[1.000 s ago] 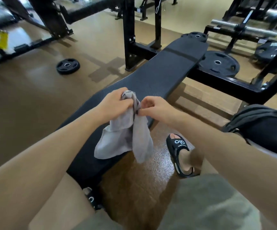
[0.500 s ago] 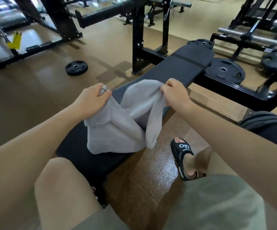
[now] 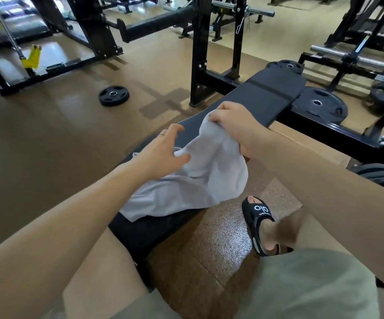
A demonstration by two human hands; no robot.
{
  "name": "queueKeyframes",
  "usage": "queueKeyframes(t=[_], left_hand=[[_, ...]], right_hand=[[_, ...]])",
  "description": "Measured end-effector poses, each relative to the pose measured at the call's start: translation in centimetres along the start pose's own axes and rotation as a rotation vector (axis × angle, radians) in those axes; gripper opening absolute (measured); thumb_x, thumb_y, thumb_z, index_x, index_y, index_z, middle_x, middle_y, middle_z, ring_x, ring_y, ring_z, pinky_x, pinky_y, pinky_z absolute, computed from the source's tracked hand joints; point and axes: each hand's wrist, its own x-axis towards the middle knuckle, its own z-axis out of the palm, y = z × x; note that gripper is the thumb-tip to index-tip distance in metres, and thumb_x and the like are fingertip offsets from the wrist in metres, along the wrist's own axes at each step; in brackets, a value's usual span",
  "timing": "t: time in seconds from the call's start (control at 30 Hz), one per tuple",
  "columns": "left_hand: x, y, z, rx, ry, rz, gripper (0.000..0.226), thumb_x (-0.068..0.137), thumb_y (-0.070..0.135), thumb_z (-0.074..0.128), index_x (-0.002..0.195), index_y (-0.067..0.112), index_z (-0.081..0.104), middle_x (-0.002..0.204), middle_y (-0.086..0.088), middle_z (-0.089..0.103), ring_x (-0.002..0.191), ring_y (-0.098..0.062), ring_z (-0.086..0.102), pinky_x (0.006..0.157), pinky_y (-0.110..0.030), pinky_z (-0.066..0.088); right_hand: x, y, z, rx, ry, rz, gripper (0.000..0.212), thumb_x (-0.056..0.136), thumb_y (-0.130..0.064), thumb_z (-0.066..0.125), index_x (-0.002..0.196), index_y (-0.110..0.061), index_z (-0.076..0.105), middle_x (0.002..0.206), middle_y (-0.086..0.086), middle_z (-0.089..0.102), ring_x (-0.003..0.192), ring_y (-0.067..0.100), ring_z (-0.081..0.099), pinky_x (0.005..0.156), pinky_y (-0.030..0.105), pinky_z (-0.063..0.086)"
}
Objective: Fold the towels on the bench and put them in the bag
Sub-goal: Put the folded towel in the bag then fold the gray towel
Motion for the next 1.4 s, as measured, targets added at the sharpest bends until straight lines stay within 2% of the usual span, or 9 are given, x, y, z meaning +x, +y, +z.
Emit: queueKeyframes(t=[0.1, 0.3, 0.67, 0.77, 0.87, 1.13, 1.23, 1.3, 1.4], left_hand=[[1.6, -1.3, 0.5, 0.033, -0.01, -0.053, 0.065, 0.098, 0.018, 0.051, 0.157, 0.023, 0.023, 0.157, -0.011, 0.038, 0.141, -0.027, 0.04, 0.106, -0.038, 0.037], [2.8, -2.2, 3.6, 0.057, -0.15, -0.013, 0.074, 0.1, 0.021, 0.055, 0.162, 0.027, 0.016, 0.153, -0.007, 0.043, 0.136, -0.028, 0.046, 0.107, -0.037, 0.036], [4.6, -1.3, 9.6, 0.111, -0.484, -0.007, 0.028, 0.097, 0.029, 0.041, 0.118, 0.036, 0.058, 0.109, 0.004, 0.071, 0.09, -0.015, 0.069, 0.098, -0.04, 0.048], [4.7, -1.8, 11.3, 0.168, -0.392, 0.085, 0.035, 0.106, 0.033, 0.041, 0.139, 0.034, 0.051, 0.135, -0.001, 0.057, 0.122, -0.025, 0.057, 0.11, -0.045, 0.037], [4.8, -1.4, 12.5, 0.201, -0.267, 0.199, 0.034, 0.103, 0.027, 0.05, 0.137, 0.023, 0.054, 0.143, -0.006, 0.045, 0.122, -0.034, 0.05, 0.107, -0.043, 0.033], [4.5, 0.3, 12.6, 0.236, -0.237, 0.192, 0.016, 0.095, 0.023, 0.053, 0.1, 0.014, 0.04, 0.078, -0.007, 0.059, 0.083, -0.036, 0.057, 0.071, -0.041, 0.032], [4.4, 0.0, 10.9, 0.178, -0.197, 0.157, 0.018, 0.093, 0.02, 0.054, 0.097, 0.016, 0.037, 0.079, -0.001, 0.056, 0.076, -0.029, 0.051, 0.073, -0.042, 0.035], [4.8, -0.3, 9.1, 0.172, -0.17, 0.171, 0.014, 0.092, 0.017, 0.051, 0.096, 0.017, 0.037, 0.077, 0.0, 0.053, 0.072, -0.028, 0.05, 0.066, -0.04, 0.037], [5.4, 0.4, 6.1, 0.081, -0.119, 0.205, 0.013, 0.092, 0.014, 0.049, 0.095, 0.018, 0.037, 0.078, -0.005, 0.052, 0.065, -0.023, 0.044, 0.059, -0.04, 0.036]], right_hand=[[-1.1, -1.1, -1.5, 0.003, -0.114, -0.031, 0.027, 0.087, -0.011, 0.063, 0.064, -0.021, 0.054, 0.071, -0.001, 0.052, 0.07, 0.017, 0.049, 0.064, 0.031, 0.042], [-4.2, -1.2, -6.2, 0.387, -0.432, 0.061, 0.026, 0.084, 0.006, 0.039, 0.085, -0.012, 0.058, 0.082, 0.007, 0.061, 0.072, 0.02, 0.062, 0.064, 0.027, 0.055], [-4.6, 0.5, -9.1, 0.308, -0.35, 0.142, 0.051, 0.08, 0.006, 0.03, 0.108, -0.008, 0.069, 0.093, 0.014, 0.067, 0.082, 0.026, 0.064, 0.07, 0.032, 0.057], [-4.5, 1.1, -9.0, 0.347, -0.361, 0.179, 0.051, 0.078, 0.003, 0.032, 0.108, -0.01, 0.07, 0.09, 0.014, 0.064, 0.079, 0.026, 0.061, 0.072, 0.035, 0.053], [-4.8, 1.0, -7.9, 0.357, -0.442, 0.179, 0.049, 0.077, 0.001, 0.034, 0.107, -0.011, 0.072, 0.09, 0.014, 0.064, 0.077, 0.024, 0.062, 0.07, 0.034, 0.054], [-4.8, 1.0, -7.7, 0.394, -0.447, 0.164, 0.049, 0.079, 0.003, 0.032, 0.106, -0.009, 0.071, 0.094, 0.013, 0.069, 0.081, 0.023, 0.067, 0.073, 0.033, 0.057], [-3.9, 2.7, -9.3, 0.378, -0.255, 0.201, 0.042, 0.08, 0.005, 0.035, 0.1, -0.009, 0.07, 0.089, 0.013, 0.069, 0.08, 0.025, 0.067, 0.069, 0.031, 0.057], [-2.6, 5.0, -10.5, 0.205, -0.025, 0.25, 0.035, 0.08, 0.005, 0.042, 0.095, -0.012, 0.069, 0.09, 0.011, 0.067, 0.084, 0.027, 0.064, 0.067, 0.03, 0.054], [-0.9, 8.7, -11.3, -0.532, 0.104, 0.281, 0.019, 0.085, -0.013, 0.055, 0.102, -0.015, 0.063, 0.095, 0.006, 0.06, 0.074, 0.017, 0.055, 0.059, 0.024, 0.042]])
